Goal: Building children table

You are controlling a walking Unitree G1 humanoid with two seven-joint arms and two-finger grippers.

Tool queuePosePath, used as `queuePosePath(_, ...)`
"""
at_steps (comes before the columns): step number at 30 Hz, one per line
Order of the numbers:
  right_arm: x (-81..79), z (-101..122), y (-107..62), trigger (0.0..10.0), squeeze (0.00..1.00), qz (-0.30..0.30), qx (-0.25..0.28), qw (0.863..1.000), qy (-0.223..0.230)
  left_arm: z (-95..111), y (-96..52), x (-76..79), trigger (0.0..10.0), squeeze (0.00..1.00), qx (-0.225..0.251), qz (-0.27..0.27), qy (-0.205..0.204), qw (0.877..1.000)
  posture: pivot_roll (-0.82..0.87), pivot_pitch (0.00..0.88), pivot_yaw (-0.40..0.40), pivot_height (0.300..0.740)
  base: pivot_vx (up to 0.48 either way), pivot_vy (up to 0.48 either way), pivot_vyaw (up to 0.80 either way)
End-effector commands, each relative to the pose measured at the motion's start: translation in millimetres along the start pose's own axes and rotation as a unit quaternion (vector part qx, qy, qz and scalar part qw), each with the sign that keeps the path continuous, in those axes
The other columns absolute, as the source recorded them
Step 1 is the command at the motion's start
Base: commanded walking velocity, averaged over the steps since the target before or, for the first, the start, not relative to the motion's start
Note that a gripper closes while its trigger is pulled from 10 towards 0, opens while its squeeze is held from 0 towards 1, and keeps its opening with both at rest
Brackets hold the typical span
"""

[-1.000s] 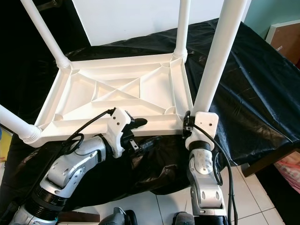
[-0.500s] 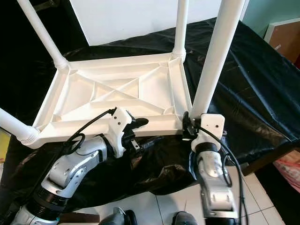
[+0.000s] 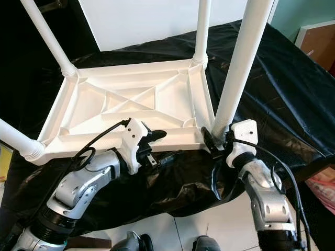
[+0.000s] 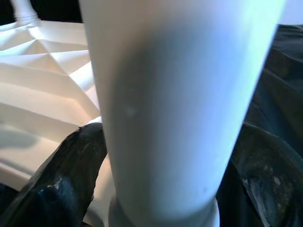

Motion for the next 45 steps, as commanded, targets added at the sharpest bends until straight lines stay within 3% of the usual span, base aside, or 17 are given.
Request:
queuePosePath(1,-3.8,-4.0,1.4,10.0,0.0,0.03,-0.008,1.0,0.005,-3.5,-1.9,1.7,10.0,0.0,-0.005,-0.02,-0.004,1.0,-0.1,0.132,0.1,0.74,0.0,0.0,0.0)
queuePosePath(9,-16.2,-4.7,8.5,10.0,0.0,0.124,-0.03,0.992,-0.018,-2.9,-2.1,2.4,10.0,0.0,-0.006,-0.024,-0.003,1.0,-0.1,0.132,0.107,0.74,0.0,0.0,0.0)
queuePosePath(16,-22.0,-4.3,18.0,10.0,0.0,0.163,-0.037,0.985,-0.033,-2.2,-1.0,2.9,10.0,0.0,-0.006,-0.027,-0.002,1.0,-0.09,0.13,0.103,0.74,0.0,0.0,0.0)
queuePosePath(17,-22.3,-5.1,18.6,8.5,0.0,0.167,-0.038,0.985,-0.034,-1.9,-0.8,2.8,10.0,0.0,-0.006,-0.027,-0.002,1.0,-0.09,0.129,0.102,0.74,0.0,0.0,0.0)
queuePosePath(18,-22.3,-5.1,18.6,8.5,0.0,0.167,-0.038,0.985,-0.034,-1.9,-0.8,2.8,10.0,0.0,-0.006,-0.027,-0.002,1.0,-0.09,0.129,0.102,0.74,0.0,0.0,0.0)
queuePosePath(19,-22.3,-6.1,19.1,4.6,0.0,0.171,-0.04,0.984,-0.036,-1.7,-0.8,2.7,10.0,0.0,-0.005,-0.026,-0.002,1.0,-0.09,0.129,0.102,0.74,0.0,0.0,0.0)
queuePosePath(20,-21.0,-7.5,19.0,2.0,0.0,0.171,-0.042,0.984,-0.037,-1.6,-1.0,2.6,10.0,0.0,-0.005,-0.025,-0.002,1.0,-0.09,0.128,0.099,0.74,0.0,0.0,0.0)
queuePosePath(21,-19.7,-8.7,18.7,0.9,0.0,0.172,-0.044,0.983,-0.038,-1.5,-1.2,2.6,10.0,0.0,-0.005,-0.024,-0.002,1.0,-0.09,0.128,0.099,0.74,0.0,0.0,0.0)
queuePosePath(22,-19.7,-8.7,18.7,0.9,0.0,0.172,-0.044,0.983,-0.038,-1.5,-1.2,2.6,10.0,0.0,-0.005,-0.024,-0.002,1.0,-0.09,0.128,0.099,0.74,0.0,0.0,0.0)
queuePosePath(23,-16.3,-10.7,17.9,0.0,0.0,0.167,-0.048,0.984,-0.043,-1.4,-1.5,2.5,10.0,0.0,-0.005,-0.023,-0.002,1.0,-0.09,0.128,0.096,0.74,0.0,0.0,0.0)
queuePosePath(32,-11.0,-19.2,10.9,0.0,0.0,0.148,-0.058,0.987,-0.04,-2.0,-1.9,4.1,10.0,0.0,-0.006,-0.024,-0.002,1.0,-0.09,0.13,0.099,0.74,0.0,0.0,0.0)
queuePosePath(33,-9.8,-20.3,10.3,4.6,0.0,0.14,-0.058,0.988,-0.039,-2.1,-1.6,4.2,10.0,0.0,-0.005,-0.024,-0.002,1.0,-0.1,0.131,0.1,0.74,0.0,0.0,0.0)
queuePosePath(36,-8.3,-21.4,10.0,4.6,0.0,0.132,-0.059,0.989,-0.039,-2.2,-1.4,4.2,10.0,0.0,-0.005,-0.024,-0.003,1.0,-0.1,0.132,0.099,0.74,0.0,0.0,0.0)
queuePosePath(37,-7.2,-22.2,9.7,10.0,0.0,0.126,-0.06,0.989,-0.037,-2.1,-1.4,3.8,10.0,0.0,-0.005,-0.024,-0.003,1.0,-0.1,0.133,0.101,0.74,0.0,0.0,0.0)
queuePosePath(39,-5.7,-22.8,9.4,10.0,0.0,0.118,-0.061,0.991,-0.035,-2.2,-1.3,3.5,10.0,0.0,-0.004,-0.024,-0.003,1.0,-0.1,0.134,0.101,0.74,0.0,0.0,0.0)
queuePosePath(45,6.8,-31.1,10.6,10.0,0.0,0.006,-0.061,0.998,-0.016,-2.5,-0.1,1.9,10.0,0.0,-0.005,-0.024,-0.003,1.0,-0.1,0.13,0.097,0.74,0.0,0.0,0.0)
Point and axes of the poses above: a point about 5 cm out from each wrist's last joint towards the gripper, its own y axis pointing out of the wrist towards the gripper, its own z axis along the axis of the wrist's last joint, x = y × z, the point moved 3 cm from there along y, pointing out of the wrist towards the gripper, and after that the axes turned 9 degrees about y, right-handed, at the moved point
